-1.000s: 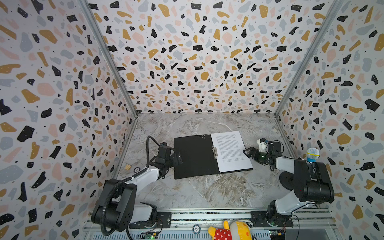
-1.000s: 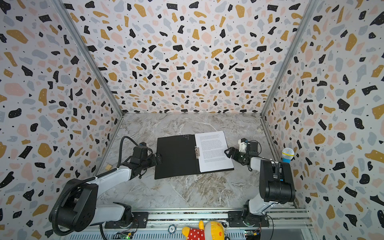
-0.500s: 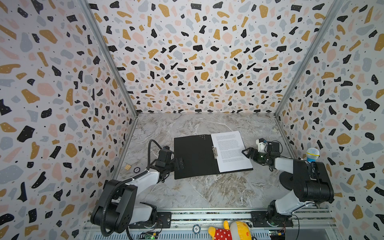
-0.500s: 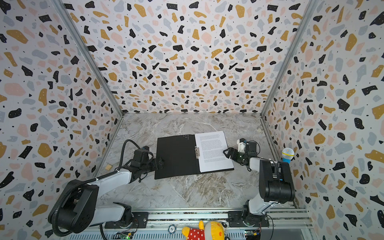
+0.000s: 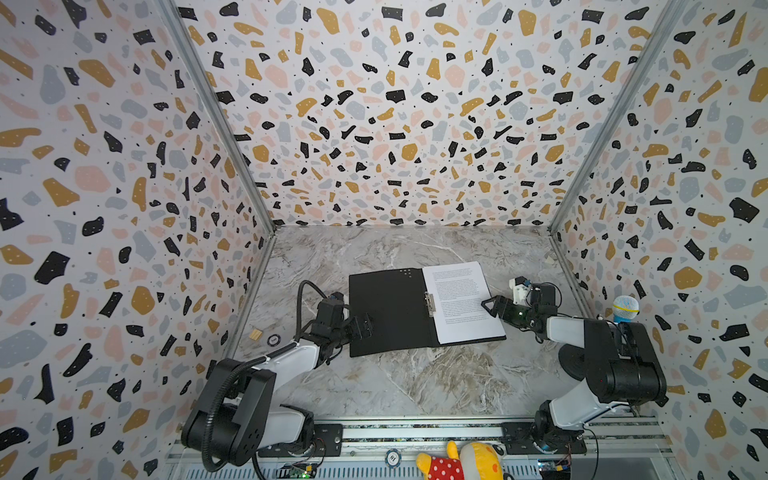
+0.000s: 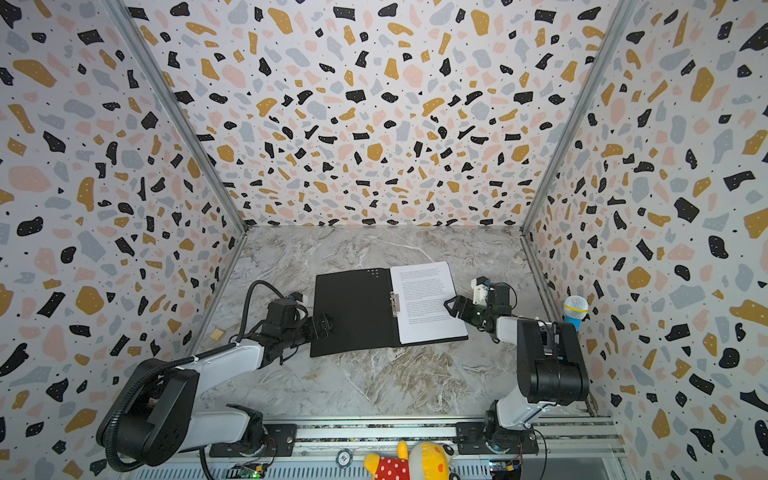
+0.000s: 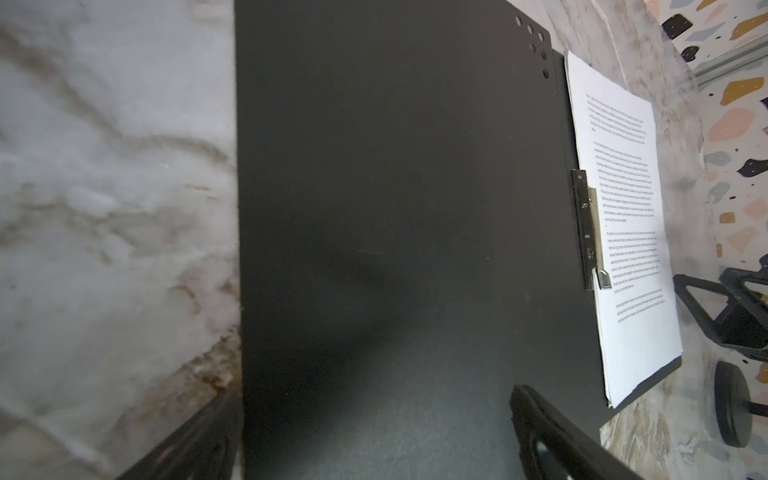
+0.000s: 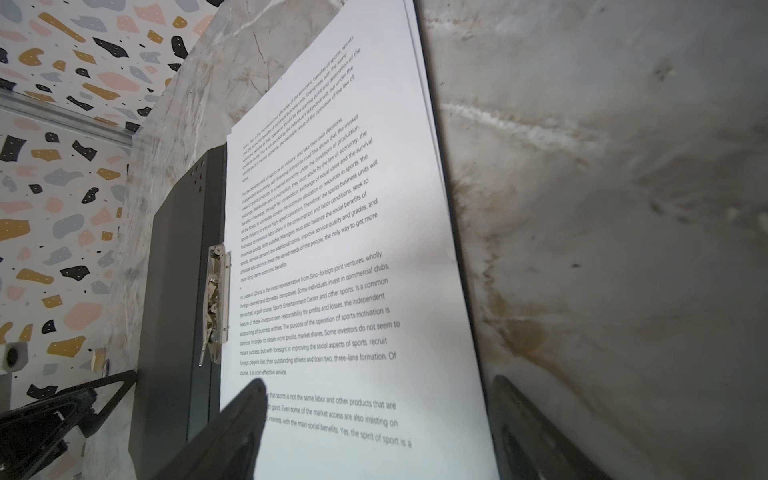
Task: Put the files into the folder
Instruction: 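Move the left gripper to the black cover's edge nearest the robot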
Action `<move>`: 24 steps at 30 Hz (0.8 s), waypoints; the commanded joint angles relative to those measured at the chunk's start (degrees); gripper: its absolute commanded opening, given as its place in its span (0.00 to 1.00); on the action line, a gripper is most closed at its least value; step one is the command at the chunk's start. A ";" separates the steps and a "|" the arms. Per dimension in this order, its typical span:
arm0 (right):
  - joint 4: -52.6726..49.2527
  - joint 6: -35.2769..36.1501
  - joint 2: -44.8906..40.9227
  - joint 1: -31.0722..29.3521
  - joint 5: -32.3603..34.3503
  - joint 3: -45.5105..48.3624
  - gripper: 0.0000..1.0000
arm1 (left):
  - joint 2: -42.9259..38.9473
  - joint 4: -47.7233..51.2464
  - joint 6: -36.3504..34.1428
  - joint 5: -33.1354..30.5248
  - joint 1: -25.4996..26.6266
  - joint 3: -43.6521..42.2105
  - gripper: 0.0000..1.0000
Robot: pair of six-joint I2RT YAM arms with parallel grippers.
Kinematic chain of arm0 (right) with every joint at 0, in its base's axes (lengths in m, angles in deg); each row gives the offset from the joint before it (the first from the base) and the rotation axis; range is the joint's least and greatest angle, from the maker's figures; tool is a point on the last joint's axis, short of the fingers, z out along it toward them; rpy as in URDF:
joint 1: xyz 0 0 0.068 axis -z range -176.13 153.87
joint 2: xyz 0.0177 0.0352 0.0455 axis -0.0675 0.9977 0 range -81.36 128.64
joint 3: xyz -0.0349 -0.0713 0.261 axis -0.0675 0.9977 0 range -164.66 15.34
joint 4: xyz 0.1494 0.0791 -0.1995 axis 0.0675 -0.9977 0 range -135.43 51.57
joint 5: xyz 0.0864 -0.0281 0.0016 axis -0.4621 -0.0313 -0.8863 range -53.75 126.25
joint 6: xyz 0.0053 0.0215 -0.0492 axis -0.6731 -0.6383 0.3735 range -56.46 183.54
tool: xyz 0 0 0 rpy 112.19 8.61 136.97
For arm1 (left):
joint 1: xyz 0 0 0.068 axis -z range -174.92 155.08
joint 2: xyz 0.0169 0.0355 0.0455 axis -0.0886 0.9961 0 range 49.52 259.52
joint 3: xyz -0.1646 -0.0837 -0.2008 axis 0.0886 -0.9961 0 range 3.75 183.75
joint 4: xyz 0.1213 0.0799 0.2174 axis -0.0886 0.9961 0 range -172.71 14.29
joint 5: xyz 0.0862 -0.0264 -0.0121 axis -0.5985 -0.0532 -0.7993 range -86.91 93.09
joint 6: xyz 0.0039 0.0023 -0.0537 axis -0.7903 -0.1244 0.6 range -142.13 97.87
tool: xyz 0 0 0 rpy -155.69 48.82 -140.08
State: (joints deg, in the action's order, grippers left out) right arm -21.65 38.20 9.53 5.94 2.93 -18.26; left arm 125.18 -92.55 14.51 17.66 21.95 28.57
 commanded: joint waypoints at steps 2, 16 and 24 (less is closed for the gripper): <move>-4.64 -1.21 1.04 -1.24 -1.13 2.47 0.84 | -0.03 -8.06 5.30 8.47 0.77 -0.81 1.00; -4.39 -1.12 1.53 -1.20 -1.40 2.76 0.83 | -0.34 -24.24 17.70 12.08 0.79 -2.06 1.00; -4.34 -1.29 1.58 -1.32 -1.39 3.11 0.83 | -0.33 -28.74 21.08 12.60 0.80 -1.81 1.00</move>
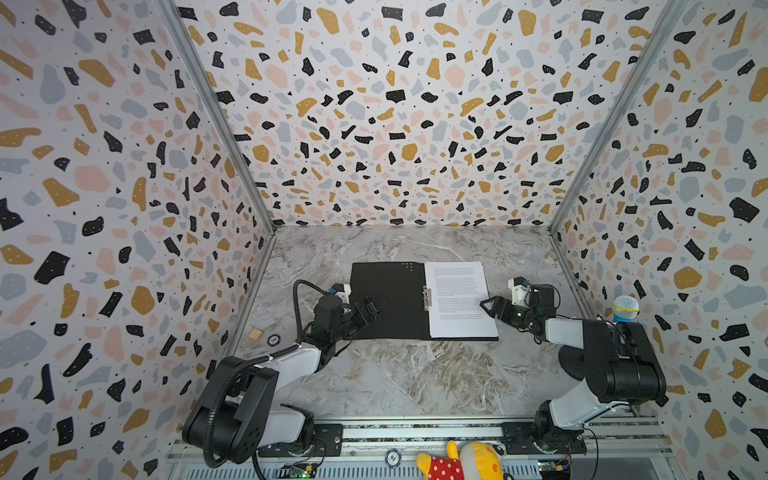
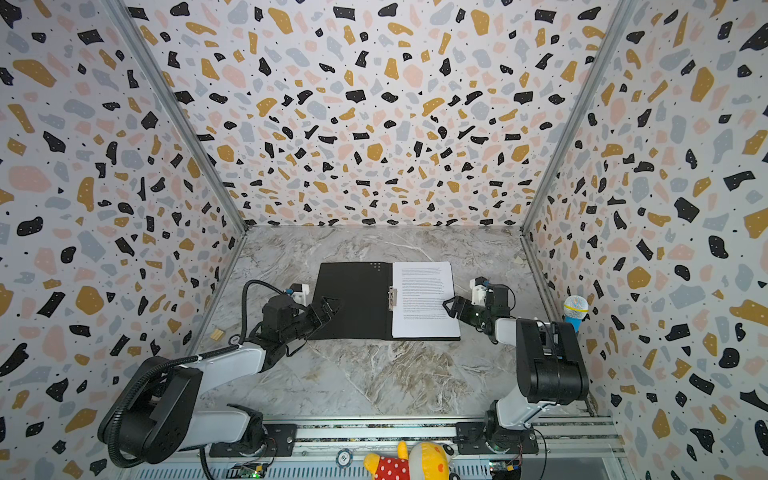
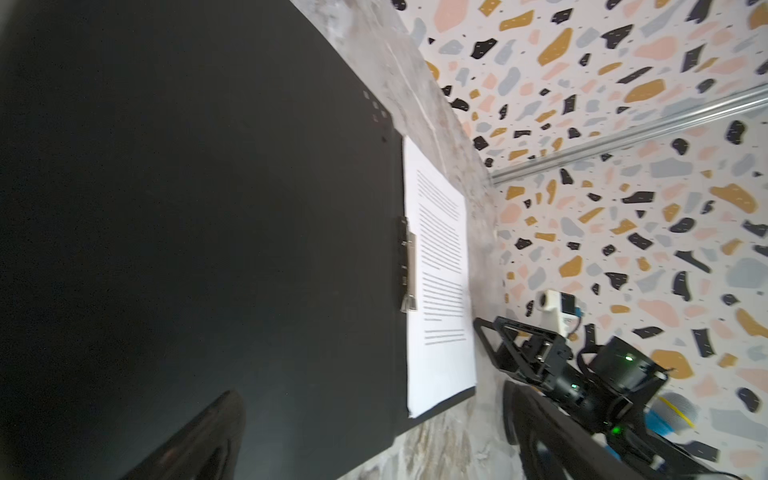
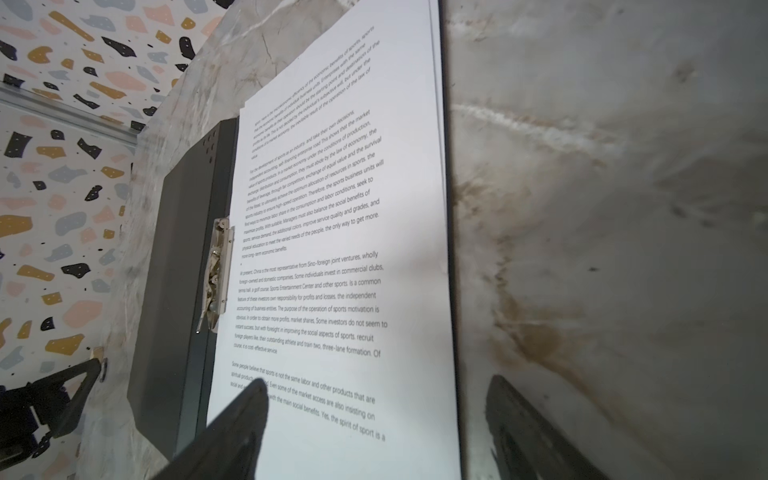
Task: Put the files into the folder
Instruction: 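Move the left gripper to the black cover's edge nearest the robot, then grasp the black cover's near edge with the left gripper and lift it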
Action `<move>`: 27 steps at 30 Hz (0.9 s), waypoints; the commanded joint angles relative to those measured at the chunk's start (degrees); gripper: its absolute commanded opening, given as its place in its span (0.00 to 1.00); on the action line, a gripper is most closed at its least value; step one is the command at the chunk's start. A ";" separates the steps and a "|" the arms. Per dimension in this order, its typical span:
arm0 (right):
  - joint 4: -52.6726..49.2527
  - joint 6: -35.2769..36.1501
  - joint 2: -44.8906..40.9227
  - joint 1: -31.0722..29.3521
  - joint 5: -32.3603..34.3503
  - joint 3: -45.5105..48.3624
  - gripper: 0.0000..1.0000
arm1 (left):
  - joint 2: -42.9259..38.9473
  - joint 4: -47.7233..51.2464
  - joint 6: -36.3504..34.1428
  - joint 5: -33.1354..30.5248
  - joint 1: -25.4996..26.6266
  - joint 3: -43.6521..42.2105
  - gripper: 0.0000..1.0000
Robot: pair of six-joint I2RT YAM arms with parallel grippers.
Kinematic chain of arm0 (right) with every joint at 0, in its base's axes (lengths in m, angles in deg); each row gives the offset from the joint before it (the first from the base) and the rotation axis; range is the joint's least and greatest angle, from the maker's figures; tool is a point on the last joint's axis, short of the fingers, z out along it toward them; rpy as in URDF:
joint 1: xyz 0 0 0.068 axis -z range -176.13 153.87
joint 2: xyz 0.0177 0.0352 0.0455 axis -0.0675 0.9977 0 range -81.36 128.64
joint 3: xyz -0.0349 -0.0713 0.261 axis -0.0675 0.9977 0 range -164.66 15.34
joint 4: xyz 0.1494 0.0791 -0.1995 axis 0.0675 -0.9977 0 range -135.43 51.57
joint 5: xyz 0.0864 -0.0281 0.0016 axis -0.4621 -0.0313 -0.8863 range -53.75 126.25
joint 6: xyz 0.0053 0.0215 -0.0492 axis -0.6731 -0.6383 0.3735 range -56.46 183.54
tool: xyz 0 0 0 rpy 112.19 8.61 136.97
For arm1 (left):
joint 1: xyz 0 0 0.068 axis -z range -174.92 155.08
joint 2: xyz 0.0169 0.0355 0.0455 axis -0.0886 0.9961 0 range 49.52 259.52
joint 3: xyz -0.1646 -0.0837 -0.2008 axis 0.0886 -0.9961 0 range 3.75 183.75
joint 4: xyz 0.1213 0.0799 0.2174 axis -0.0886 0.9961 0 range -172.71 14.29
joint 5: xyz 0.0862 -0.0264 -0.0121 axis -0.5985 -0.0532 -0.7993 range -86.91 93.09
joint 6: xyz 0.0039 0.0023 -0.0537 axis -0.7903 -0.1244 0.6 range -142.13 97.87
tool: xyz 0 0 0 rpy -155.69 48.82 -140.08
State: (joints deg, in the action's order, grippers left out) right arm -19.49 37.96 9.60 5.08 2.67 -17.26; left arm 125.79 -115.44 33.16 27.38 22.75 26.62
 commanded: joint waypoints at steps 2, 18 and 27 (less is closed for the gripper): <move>-6.47 -1.10 1.50 -0.44 -1.13 2.09 0.83 | -1.82 -5.11 2.18 2.69 -0.05 0.79 1.00; -8.29 -0.28 0.50 -0.25 0.00 1.14 0.86 | -3.73 23.51 -14.38 -3.93 -3.80 5.27 1.00; -7.95 -0.34 1.09 -0.15 -0.34 0.95 0.86 | -17.16 10.42 7.88 -2.69 0.26 -10.48 1.00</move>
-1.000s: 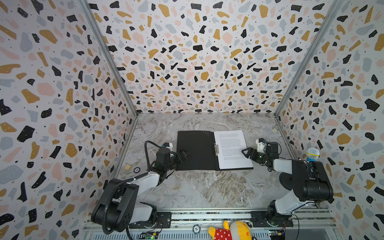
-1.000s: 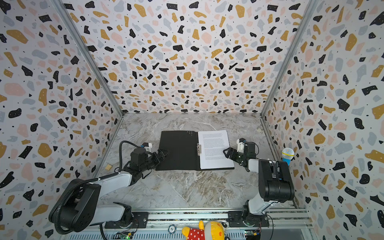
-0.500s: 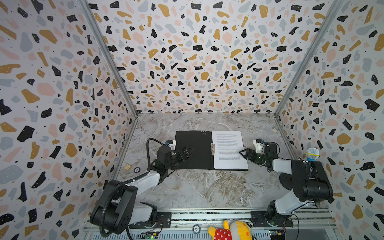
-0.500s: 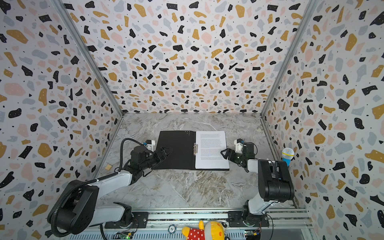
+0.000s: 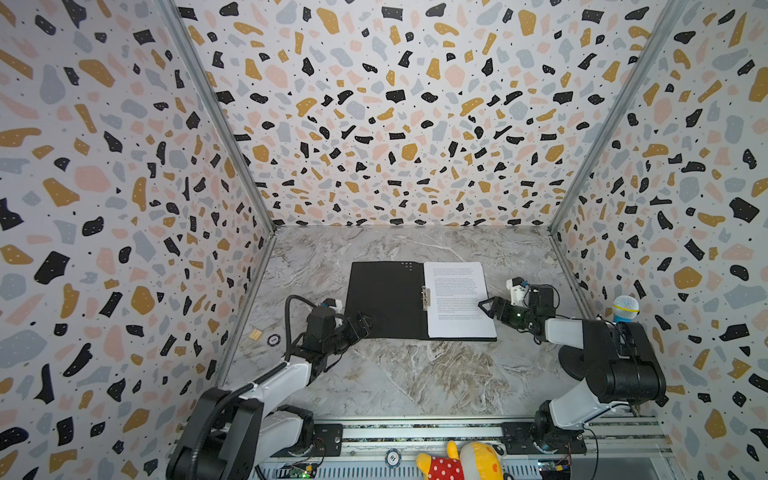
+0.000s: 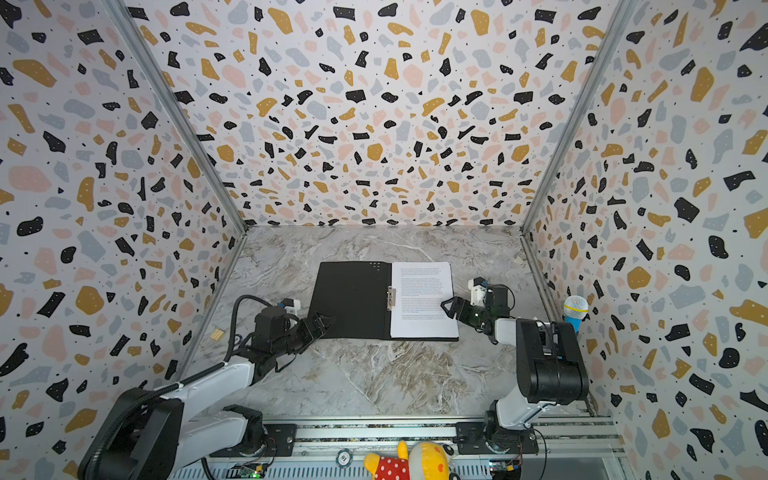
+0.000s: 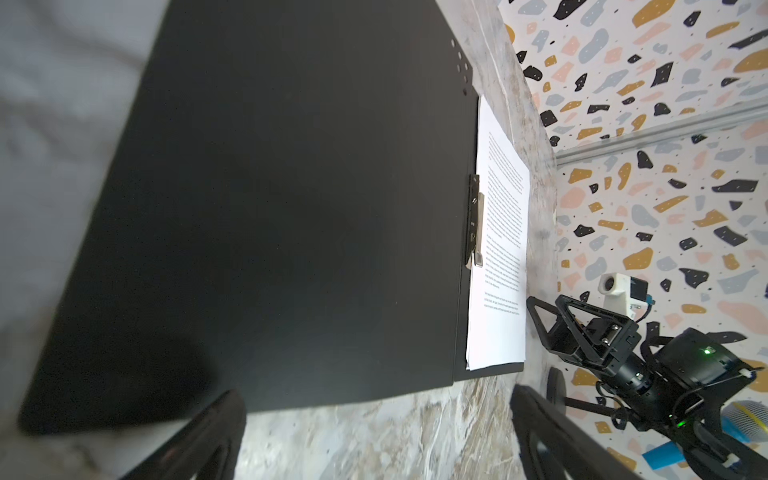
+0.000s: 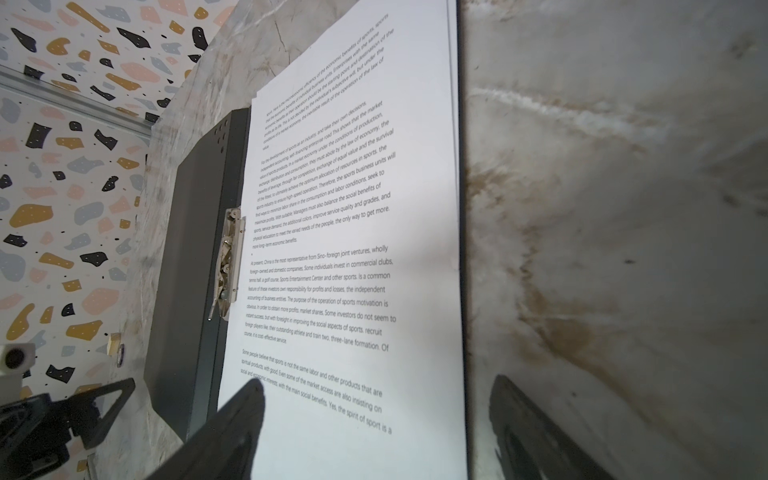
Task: Put the files into the folder
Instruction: 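Grasp the black cover's near edge with the left gripper and lift it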
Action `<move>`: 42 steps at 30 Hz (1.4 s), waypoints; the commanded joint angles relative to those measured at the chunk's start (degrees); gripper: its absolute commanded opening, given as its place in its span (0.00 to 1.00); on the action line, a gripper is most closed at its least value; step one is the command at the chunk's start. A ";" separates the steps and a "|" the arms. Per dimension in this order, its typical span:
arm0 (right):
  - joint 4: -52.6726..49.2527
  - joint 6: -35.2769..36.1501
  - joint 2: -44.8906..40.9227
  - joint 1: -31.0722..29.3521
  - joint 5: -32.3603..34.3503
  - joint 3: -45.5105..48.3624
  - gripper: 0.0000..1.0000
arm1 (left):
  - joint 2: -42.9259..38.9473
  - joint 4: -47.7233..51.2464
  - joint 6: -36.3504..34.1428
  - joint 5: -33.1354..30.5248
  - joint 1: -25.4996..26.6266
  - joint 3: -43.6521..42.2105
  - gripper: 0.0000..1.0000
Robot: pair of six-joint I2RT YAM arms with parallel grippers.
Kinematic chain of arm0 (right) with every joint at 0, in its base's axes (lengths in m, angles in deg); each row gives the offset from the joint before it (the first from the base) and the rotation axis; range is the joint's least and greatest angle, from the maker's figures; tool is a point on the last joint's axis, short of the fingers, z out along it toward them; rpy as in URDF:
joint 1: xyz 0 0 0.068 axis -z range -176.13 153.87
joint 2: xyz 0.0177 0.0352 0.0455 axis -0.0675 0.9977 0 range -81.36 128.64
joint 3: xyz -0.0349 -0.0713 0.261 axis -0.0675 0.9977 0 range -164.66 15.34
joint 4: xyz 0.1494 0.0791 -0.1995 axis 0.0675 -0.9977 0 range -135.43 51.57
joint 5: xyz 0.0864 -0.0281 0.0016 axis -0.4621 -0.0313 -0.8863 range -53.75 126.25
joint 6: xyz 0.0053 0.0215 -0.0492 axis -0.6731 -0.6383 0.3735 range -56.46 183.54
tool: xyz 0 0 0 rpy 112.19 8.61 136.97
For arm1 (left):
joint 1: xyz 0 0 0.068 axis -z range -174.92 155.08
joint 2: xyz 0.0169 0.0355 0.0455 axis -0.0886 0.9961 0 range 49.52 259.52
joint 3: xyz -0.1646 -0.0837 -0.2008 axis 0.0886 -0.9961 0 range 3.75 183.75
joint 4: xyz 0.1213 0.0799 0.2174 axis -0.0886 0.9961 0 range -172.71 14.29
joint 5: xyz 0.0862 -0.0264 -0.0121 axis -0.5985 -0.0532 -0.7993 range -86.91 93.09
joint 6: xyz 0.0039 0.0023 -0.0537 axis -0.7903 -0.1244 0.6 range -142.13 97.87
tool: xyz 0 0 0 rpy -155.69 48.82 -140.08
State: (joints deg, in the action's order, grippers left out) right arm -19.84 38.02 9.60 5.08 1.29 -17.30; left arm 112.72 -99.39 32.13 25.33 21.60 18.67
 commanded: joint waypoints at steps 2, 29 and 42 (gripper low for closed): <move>-7.52 -0.48 1.35 -0.16 0.96 0.99 0.86 | -8.84 -7.41 13.99 -3.26 3.07 -5.25 1.00; -6.55 -1.20 2.27 -0.29 0.02 1.88 0.85 | 10.66 -38.96 35.11 -28.53 24.90 -9.69 1.00; -6.15 -1.94 2.18 -0.89 -0.45 3.26 0.84 | 25.39 -60.24 40.86 -34.39 26.43 -10.21 0.97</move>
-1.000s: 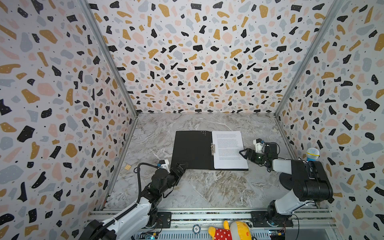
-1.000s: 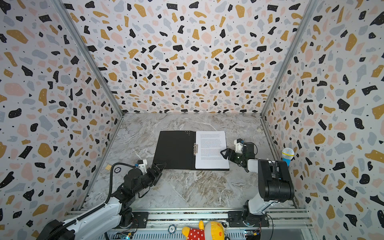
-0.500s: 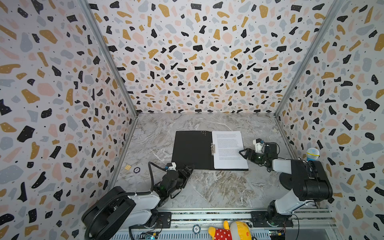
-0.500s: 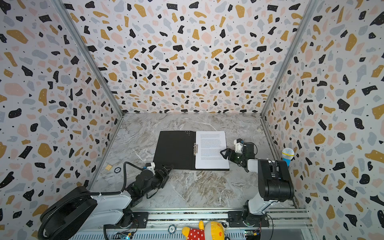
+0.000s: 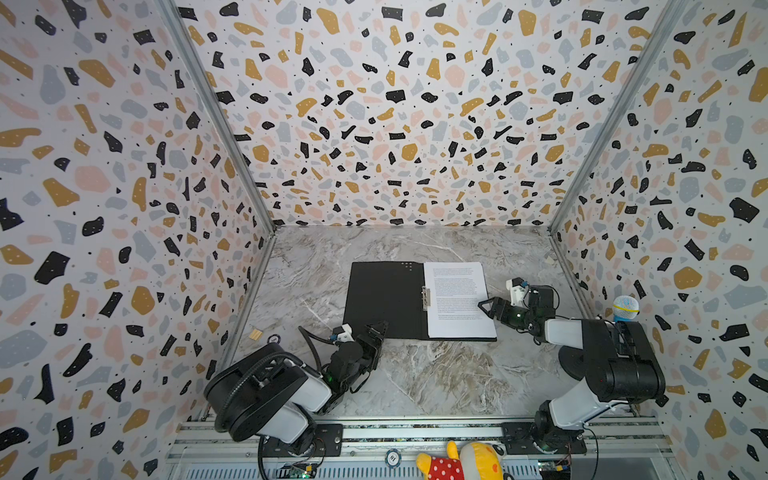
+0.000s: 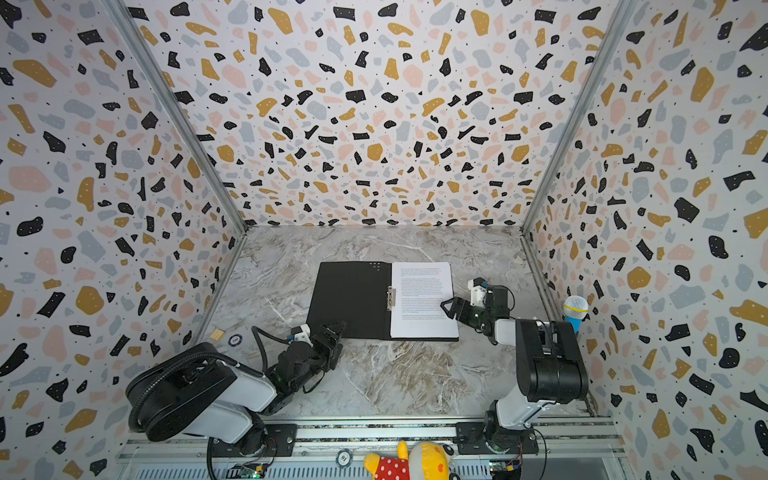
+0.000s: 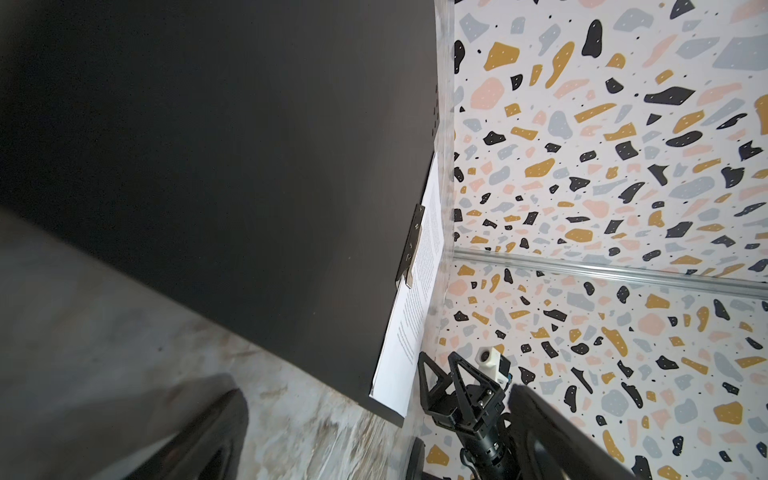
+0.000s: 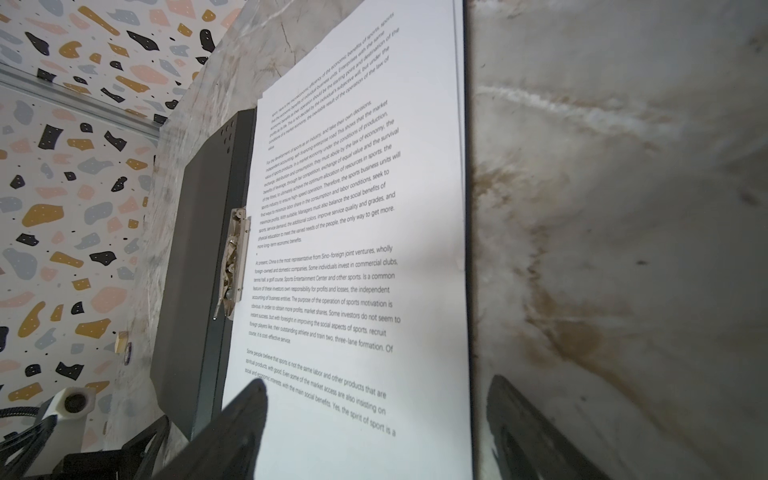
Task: Put the files into the folder
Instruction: 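Grasp the black cover's near edge with the left gripper and lift it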
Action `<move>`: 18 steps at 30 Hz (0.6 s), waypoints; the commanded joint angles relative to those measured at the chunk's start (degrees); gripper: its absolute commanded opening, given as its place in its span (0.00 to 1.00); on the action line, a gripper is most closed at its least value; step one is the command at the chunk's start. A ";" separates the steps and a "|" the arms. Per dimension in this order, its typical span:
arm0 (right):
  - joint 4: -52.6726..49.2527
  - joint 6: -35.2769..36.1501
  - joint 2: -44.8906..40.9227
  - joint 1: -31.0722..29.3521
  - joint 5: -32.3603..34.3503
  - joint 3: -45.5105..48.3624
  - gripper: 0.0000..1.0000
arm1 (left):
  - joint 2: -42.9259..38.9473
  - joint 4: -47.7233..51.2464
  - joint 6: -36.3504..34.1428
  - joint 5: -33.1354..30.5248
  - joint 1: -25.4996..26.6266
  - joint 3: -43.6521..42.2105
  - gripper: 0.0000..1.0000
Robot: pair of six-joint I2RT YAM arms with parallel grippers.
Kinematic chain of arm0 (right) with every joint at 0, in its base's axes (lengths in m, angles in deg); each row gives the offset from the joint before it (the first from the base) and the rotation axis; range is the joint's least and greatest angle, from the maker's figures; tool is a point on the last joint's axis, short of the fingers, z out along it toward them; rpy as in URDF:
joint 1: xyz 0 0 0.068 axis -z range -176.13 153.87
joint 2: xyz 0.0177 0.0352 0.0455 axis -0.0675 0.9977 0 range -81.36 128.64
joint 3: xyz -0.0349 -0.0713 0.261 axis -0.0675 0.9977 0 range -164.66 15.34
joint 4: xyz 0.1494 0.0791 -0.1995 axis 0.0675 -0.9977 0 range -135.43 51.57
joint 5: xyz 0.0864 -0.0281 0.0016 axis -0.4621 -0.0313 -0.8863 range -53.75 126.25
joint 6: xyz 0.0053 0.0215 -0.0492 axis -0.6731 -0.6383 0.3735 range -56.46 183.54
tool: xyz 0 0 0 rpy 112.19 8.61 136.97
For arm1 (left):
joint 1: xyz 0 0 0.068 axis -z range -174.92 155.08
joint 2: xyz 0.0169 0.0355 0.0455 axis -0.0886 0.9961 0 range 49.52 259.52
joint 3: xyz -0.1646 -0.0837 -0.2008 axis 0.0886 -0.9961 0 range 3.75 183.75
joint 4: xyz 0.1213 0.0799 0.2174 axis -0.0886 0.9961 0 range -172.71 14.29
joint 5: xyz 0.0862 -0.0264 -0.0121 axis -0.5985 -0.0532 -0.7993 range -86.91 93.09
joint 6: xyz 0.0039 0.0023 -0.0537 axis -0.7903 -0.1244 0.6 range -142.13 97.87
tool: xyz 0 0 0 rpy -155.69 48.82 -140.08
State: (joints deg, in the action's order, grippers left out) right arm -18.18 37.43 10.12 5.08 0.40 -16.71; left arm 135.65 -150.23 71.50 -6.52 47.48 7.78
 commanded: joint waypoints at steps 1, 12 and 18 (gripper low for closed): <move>-7.82 -1.33 1.63 -0.99 0.44 2.76 0.84 | 3.94 -11.67 1.99 -2.82 0.73 0.73 0.96; -8.91 -0.66 1.81 -1.21 0.61 2.35 0.77 | 23.58 -38.20 6.24 -7.22 3.30 1.01 0.82; -9.63 -0.08 2.06 -1.36 0.57 1.85 0.76 | 24.01 -37.80 1.30 -9.23 3.31 3.06 0.78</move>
State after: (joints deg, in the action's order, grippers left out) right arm -18.77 37.58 10.14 4.56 0.25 -16.51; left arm 158.53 -174.97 75.39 -13.75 50.56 10.54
